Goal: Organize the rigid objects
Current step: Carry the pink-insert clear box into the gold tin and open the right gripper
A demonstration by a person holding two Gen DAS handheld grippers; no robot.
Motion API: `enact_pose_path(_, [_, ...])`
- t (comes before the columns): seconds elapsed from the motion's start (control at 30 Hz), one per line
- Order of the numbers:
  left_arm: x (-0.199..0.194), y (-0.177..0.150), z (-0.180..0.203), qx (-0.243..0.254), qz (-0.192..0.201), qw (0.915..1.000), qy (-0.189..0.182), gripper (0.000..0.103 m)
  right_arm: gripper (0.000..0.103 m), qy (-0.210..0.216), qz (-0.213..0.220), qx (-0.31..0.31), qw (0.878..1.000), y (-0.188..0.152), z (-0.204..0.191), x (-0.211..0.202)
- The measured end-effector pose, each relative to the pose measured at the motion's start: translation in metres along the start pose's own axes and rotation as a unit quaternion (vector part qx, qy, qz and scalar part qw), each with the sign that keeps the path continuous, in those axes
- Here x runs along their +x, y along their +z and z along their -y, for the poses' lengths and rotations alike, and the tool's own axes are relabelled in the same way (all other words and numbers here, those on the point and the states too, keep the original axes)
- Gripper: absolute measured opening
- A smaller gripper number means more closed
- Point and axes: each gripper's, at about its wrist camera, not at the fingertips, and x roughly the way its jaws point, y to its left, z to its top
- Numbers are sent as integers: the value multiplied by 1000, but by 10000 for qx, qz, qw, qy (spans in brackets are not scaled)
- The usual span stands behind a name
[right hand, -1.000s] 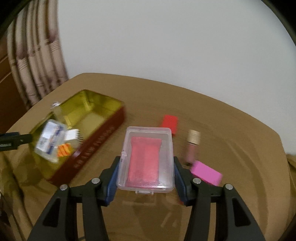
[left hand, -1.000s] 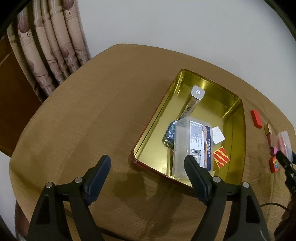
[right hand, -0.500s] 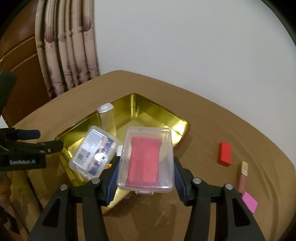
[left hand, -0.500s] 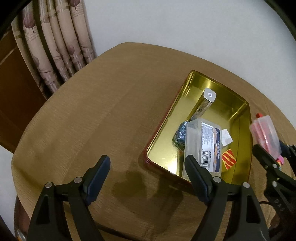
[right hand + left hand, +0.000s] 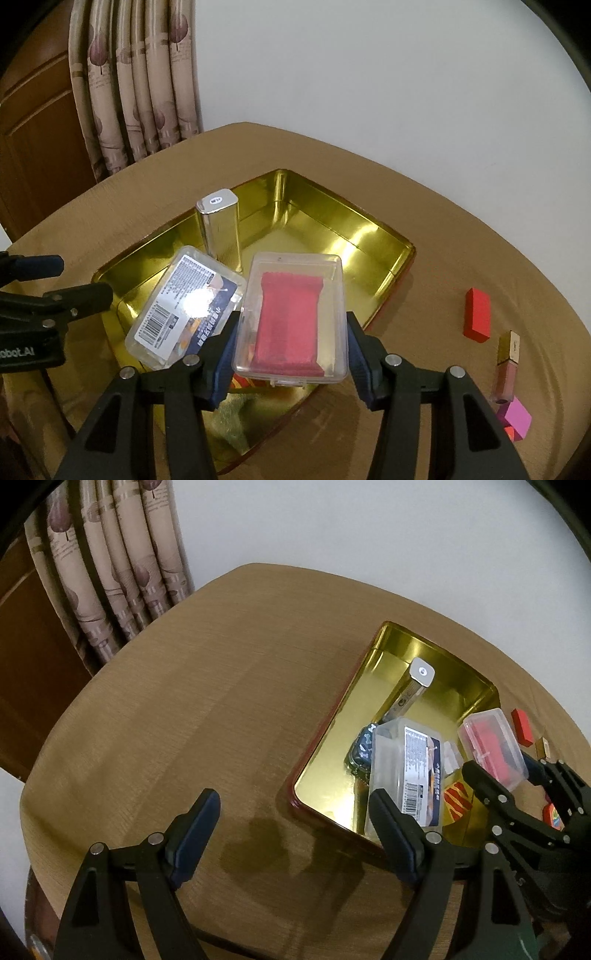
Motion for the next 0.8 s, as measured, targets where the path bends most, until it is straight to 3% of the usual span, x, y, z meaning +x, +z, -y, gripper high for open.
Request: enact_pose_path(0.8, [2, 1, 7, 94, -8, 10000, 31, 80, 55, 44, -172, 102, 9998, 4, -7, 14])
